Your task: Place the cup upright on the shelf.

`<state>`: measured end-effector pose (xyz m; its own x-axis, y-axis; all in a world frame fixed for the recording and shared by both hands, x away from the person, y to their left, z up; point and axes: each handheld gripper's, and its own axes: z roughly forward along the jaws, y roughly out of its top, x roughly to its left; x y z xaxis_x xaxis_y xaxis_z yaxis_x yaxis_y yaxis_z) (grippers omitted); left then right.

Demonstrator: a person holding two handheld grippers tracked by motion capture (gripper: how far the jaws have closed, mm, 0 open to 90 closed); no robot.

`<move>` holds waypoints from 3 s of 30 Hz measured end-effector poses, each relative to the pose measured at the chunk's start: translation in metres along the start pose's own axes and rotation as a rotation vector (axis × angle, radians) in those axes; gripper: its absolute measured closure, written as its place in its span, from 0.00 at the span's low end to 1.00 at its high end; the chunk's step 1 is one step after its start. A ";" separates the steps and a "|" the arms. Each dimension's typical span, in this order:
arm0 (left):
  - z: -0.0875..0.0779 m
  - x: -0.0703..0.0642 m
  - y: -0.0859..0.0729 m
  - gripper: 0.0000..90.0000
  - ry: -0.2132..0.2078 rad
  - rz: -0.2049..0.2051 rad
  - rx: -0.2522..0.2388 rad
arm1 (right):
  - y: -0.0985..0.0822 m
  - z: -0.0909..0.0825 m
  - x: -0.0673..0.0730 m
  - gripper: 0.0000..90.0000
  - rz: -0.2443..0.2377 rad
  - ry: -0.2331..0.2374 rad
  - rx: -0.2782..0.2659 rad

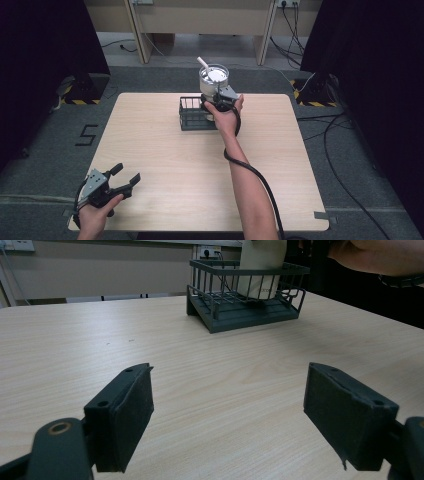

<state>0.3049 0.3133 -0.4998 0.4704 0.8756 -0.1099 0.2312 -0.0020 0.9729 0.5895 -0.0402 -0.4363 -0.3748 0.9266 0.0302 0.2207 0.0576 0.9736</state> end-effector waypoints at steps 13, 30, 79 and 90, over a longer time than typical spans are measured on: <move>0.000 -0.001 0.000 0.21 -0.001 0.006 0.002 | -0.004 -0.008 0.002 0.09 0.003 0.000 -0.017; 0.001 -0.002 0.000 0.21 -0.003 0.010 0.006 | -0.008 -0.020 0.003 0.09 0.016 0.006 -0.027; 0.001 -0.006 0.001 0.21 -0.001 0.017 0.005 | -0.014 -0.109 -0.023 0.14 0.008 0.080 -0.021; 0.001 -0.006 0.000 0.21 0.004 0.019 0.008 | -0.029 -0.142 -0.042 0.14 0.022 0.067 -0.007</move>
<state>0.3025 0.3073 -0.4989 0.4713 0.8773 -0.0904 0.2289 -0.0227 0.9732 0.4711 -0.1339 -0.4339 -0.4289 0.9009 0.0667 0.2231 0.0341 0.9742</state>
